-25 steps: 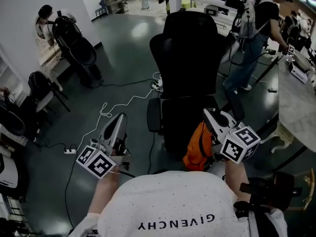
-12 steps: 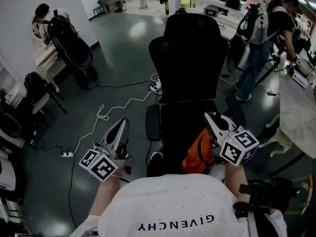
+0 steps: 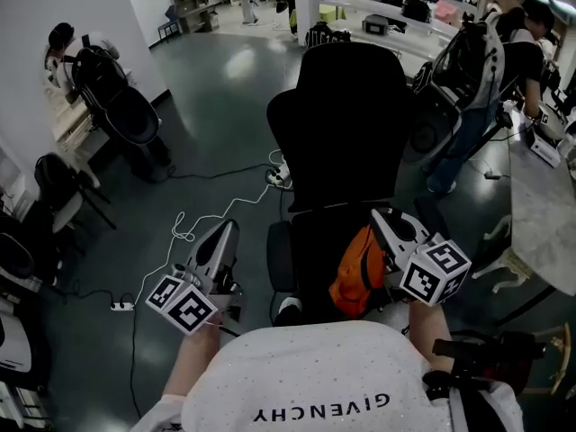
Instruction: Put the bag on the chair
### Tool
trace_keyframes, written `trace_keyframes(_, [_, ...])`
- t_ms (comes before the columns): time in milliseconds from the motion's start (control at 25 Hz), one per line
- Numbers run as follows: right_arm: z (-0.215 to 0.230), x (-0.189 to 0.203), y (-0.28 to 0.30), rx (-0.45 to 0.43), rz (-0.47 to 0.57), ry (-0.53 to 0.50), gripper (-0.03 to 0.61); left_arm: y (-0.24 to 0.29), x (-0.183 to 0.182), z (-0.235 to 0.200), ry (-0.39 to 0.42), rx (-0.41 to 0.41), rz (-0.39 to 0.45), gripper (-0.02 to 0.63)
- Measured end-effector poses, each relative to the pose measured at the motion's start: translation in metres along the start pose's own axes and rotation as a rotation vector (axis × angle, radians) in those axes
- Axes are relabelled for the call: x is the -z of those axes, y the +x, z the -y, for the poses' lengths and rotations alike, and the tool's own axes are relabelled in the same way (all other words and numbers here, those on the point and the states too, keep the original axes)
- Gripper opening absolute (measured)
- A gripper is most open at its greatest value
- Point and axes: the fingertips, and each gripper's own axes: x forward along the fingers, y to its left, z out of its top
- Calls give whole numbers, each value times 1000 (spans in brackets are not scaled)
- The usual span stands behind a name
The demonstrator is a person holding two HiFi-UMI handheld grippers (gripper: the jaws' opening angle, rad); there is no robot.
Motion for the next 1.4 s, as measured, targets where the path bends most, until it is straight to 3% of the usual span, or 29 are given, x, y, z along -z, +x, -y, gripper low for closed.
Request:
trace_keyframes(520, [55, 1, 70, 95, -15, 52, 2, 100, 3, -63, -38, 91, -112, 0])
trace_keyframes(920, [98, 31, 103, 189, -53, 133, 2, 145, 37, -106, -41, 101, -273, 0])
trace_keyframes(1080, [110, 42, 118, 209, -73, 159, 2, 159, 45, -117, -96, 130, -280, 0])
trace_keyframes(1400, [129, 75, 146, 230, -126, 185, 2, 187, 66, -135, -112, 162, -339, 0])
